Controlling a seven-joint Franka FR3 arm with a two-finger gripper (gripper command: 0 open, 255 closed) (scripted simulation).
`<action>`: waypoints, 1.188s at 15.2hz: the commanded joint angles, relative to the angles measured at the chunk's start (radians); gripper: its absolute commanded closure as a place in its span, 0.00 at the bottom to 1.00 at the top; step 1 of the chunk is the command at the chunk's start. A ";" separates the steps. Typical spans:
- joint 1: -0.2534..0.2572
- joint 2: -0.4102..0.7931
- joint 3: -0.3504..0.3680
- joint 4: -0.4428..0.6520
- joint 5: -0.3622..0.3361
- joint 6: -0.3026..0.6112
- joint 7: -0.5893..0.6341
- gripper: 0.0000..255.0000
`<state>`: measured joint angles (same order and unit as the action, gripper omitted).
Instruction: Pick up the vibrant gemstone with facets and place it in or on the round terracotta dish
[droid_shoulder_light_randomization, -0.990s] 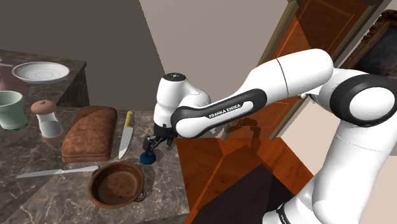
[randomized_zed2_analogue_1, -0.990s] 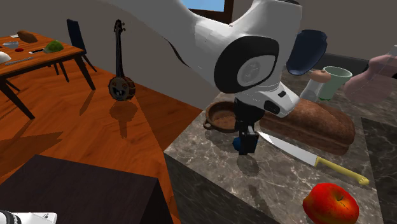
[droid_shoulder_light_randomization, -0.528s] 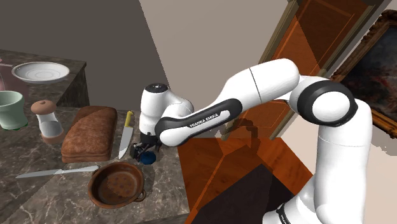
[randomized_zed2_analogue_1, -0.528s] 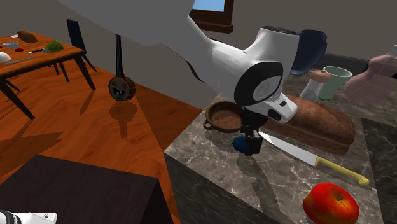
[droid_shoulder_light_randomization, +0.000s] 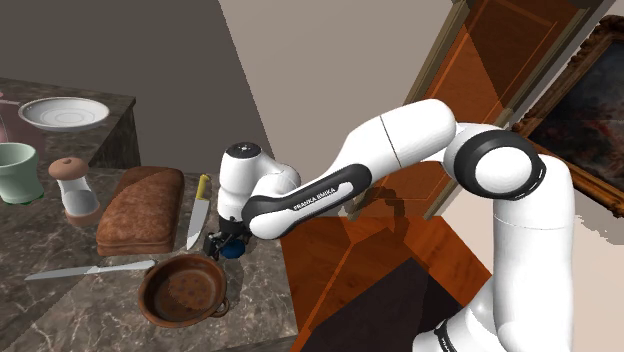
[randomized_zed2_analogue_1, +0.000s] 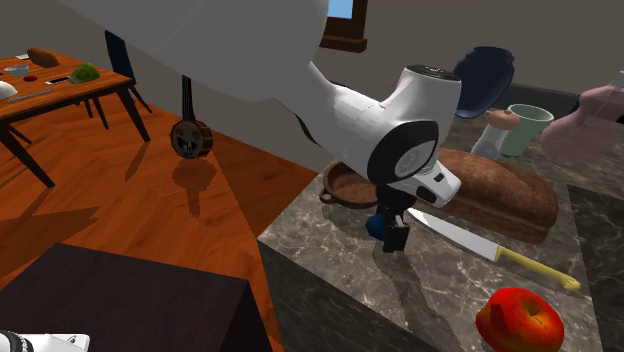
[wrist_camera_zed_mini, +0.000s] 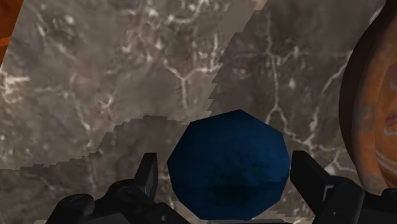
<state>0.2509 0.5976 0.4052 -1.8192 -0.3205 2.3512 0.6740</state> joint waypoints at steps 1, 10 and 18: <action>0.000 0.001 -0.001 0.000 -0.001 0.001 0.000 0.00; 0.000 0.001 -0.001 0.000 -0.001 0.001 0.000 1.00; -0.010 -0.035 0.014 0.002 0.018 -0.035 -0.011 1.00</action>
<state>0.2428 0.5717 0.4151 -1.8180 -0.3074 2.3257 0.6646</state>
